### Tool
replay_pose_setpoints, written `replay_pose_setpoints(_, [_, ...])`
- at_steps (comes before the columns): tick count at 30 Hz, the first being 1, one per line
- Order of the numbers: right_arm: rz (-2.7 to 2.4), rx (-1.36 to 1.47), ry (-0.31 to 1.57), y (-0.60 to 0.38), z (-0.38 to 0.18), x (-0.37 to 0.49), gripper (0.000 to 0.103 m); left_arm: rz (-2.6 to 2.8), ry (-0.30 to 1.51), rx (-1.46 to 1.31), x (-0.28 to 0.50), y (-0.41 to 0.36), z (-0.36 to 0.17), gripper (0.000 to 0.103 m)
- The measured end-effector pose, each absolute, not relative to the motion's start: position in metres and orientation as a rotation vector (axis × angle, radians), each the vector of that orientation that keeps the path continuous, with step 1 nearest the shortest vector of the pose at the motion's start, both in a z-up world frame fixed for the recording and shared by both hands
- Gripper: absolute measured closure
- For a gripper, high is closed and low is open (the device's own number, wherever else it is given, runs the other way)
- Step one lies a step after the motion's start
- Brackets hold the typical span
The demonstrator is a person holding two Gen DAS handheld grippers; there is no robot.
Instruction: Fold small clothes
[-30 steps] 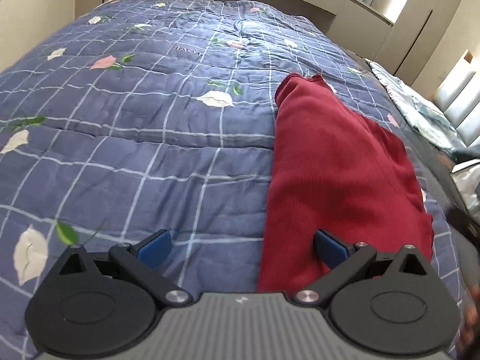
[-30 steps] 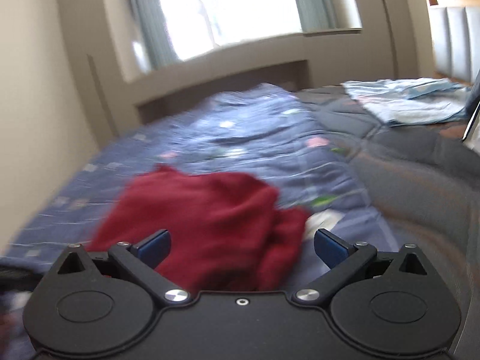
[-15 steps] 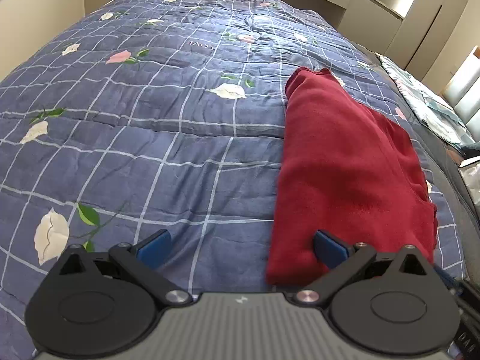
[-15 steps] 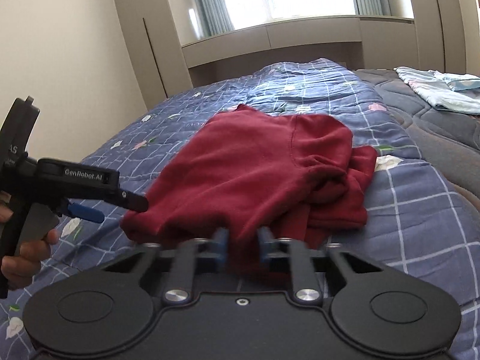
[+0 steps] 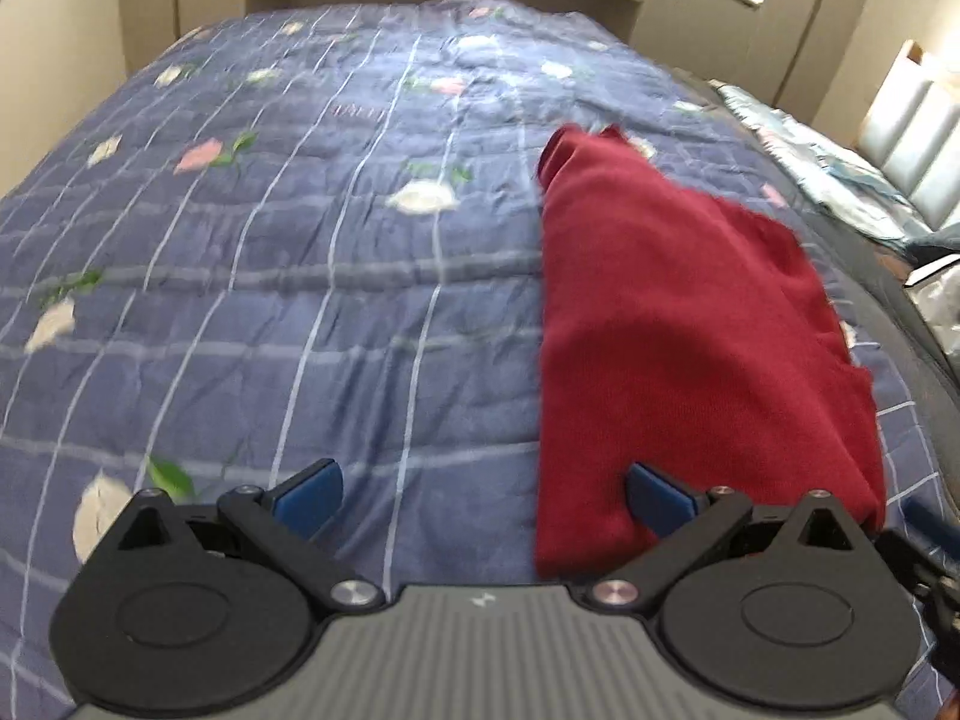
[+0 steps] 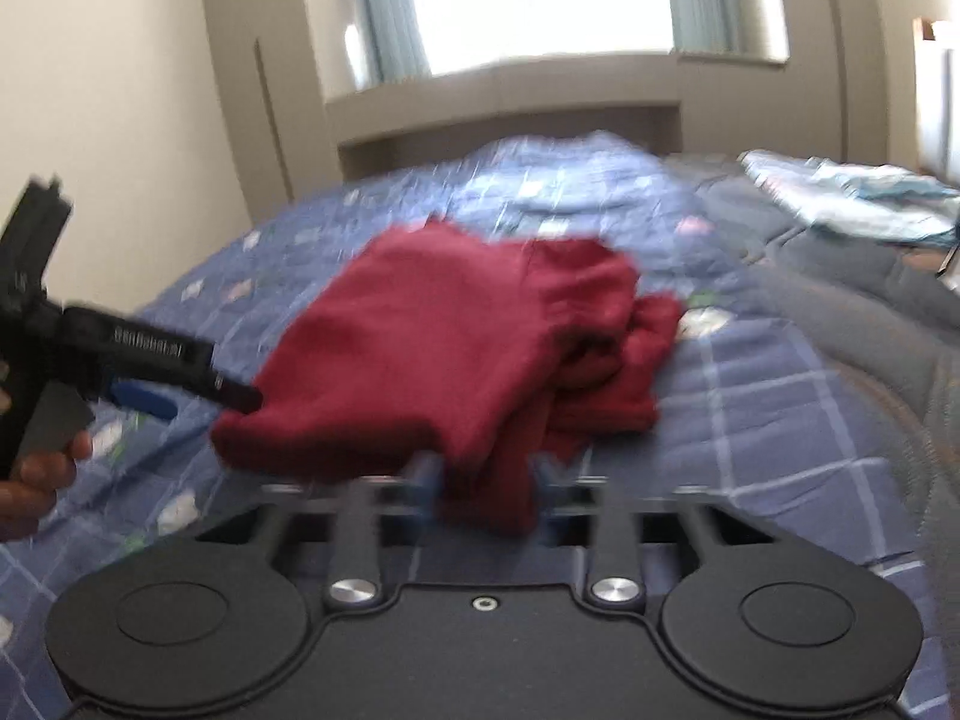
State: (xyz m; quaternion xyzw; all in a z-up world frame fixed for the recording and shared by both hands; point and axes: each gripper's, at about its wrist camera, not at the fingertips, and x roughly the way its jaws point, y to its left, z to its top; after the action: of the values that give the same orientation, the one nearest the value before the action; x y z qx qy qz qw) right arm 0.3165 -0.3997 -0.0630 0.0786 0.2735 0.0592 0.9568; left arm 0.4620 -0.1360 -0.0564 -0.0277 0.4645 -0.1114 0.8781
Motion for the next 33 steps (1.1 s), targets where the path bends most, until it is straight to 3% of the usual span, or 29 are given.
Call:
replay_pose_setpoints(5, [0.064,0.154,0.475,-0.416,-0.052,0.355,0.001,-0.266,0.893,-0.006,0.485,-0.150,-0.046,0.000])
replay_pose_setpoints(16, [-0.064,0.085,0.557,-0.413,-0.087,0.489,0.001,-0.312,0.819,0.015,0.547,-0.175,-0.057,0.000])
replay_pose_setpoints(33, [-0.170,0.254,0.594,-0.462,-0.121,0.480,0.001,-0.309,0.858,-0.030,0.551,-0.172,-0.073,0.000])
